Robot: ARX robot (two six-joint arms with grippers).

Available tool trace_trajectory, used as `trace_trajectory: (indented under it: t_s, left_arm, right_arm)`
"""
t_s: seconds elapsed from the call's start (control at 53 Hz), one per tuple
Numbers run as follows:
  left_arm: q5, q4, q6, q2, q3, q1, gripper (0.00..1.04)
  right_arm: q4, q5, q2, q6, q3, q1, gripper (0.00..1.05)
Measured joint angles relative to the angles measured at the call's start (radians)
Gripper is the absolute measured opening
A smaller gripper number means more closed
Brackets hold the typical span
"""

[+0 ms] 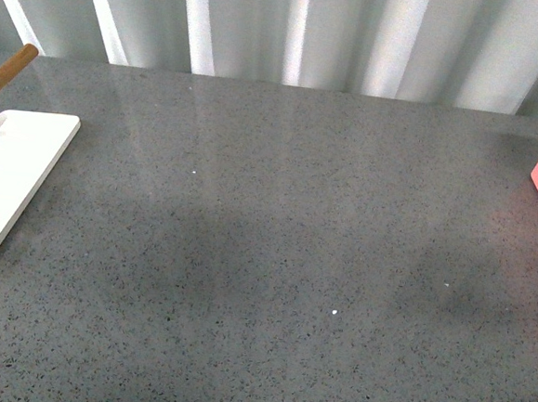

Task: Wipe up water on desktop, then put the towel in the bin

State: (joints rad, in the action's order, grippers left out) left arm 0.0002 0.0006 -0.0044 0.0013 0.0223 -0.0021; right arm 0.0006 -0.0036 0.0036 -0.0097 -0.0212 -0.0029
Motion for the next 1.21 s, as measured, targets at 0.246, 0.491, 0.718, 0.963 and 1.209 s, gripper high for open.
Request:
trace_trajectory:
  t_s: [0.246,0.491,0.718,0.963,1.209]
  left_arm:
    - [0.000,0.000,0.000,0.000,0.000,0.000,0.98]
    - [0.000,0.000,0.000,0.000,0.000,0.000,0.98]
    - [0.000,0.000,0.000,0.000,0.000,0.000,0.98]
    - [0.000,0.000,0.000,0.000,0.000,0.000,0.98]
    - [0.000,0.000,0.000,0.000,0.000,0.000,0.98]
  right_arm:
    - [0.000,0.000,0.000,0.000,0.000,0.000,0.98]
    - [0.000,0.000,0.000,0.000,0.000,0.000,0.98]
    - [0.000,0.000,0.000,0.000,0.000,0.000,0.98]
    - [0.000,0.000,0.000,0.000,0.000,0.000,0.98]
    - [0.000,0.000,0.000,0.000,0.000,0.000,0.98]
